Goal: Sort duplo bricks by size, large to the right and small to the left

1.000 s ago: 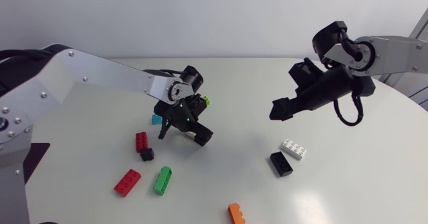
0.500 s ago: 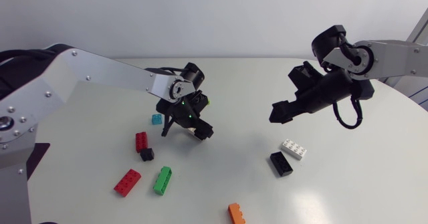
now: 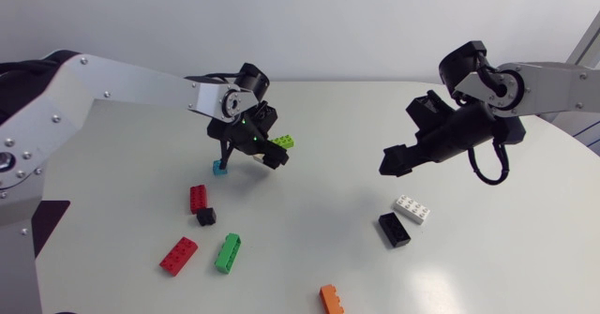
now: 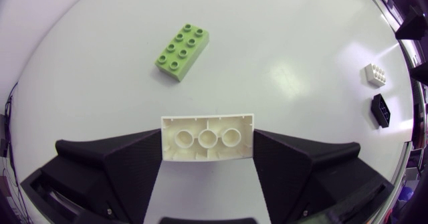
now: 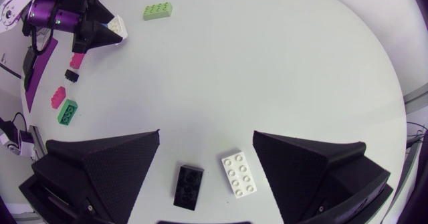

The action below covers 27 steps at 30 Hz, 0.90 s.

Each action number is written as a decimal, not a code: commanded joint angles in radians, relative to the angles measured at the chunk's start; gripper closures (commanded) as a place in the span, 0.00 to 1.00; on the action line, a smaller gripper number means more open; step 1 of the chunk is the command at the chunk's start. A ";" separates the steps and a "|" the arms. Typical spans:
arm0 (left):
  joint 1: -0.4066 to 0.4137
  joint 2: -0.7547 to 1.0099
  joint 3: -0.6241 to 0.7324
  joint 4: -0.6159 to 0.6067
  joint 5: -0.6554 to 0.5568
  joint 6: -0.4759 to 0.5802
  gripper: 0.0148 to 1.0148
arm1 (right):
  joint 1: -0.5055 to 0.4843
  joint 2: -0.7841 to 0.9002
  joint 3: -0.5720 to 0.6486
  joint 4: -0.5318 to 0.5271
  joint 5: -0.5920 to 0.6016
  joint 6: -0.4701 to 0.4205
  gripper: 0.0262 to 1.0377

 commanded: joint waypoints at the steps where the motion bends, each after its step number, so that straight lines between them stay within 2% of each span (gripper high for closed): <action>1: -0.039 -0.022 0.006 -0.006 0.005 -0.025 0.70 | -0.007 -0.005 -0.018 0.003 -0.006 -0.010 0.03; 12: -0.389 -0.062 0.012 -0.038 0.060 -0.023 0.70 | -0.053 -0.022 -0.053 0.011 -0.011 -0.006 0.03; 17: -0.475 -0.002 0.073 -0.080 0.060 -0.008 0.65 | -0.090 -0.043 -0.058 0.008 -0.017 -0.006 0.03; 18: -0.478 0.013 0.085 -0.090 0.060 -0.006 0.53 | -0.096 -0.045 -0.054 0.006 -0.017 -0.006 0.03; 20: -0.472 0.032 0.102 -0.119 0.060 -0.003 0.07 | -0.102 -0.046 -0.051 0.003 -0.017 -0.006 0.03; 21: -0.464 0.032 0.101 -0.126 0.060 0.000 0.02 | -0.103 -0.046 -0.050 0.003 -0.017 -0.006 0.03; 27: -0.373 -0.031 0.101 -0.135 0.060 0.001 0.02 | -0.096 -0.034 -0.038 0.005 -0.020 0.000 0.03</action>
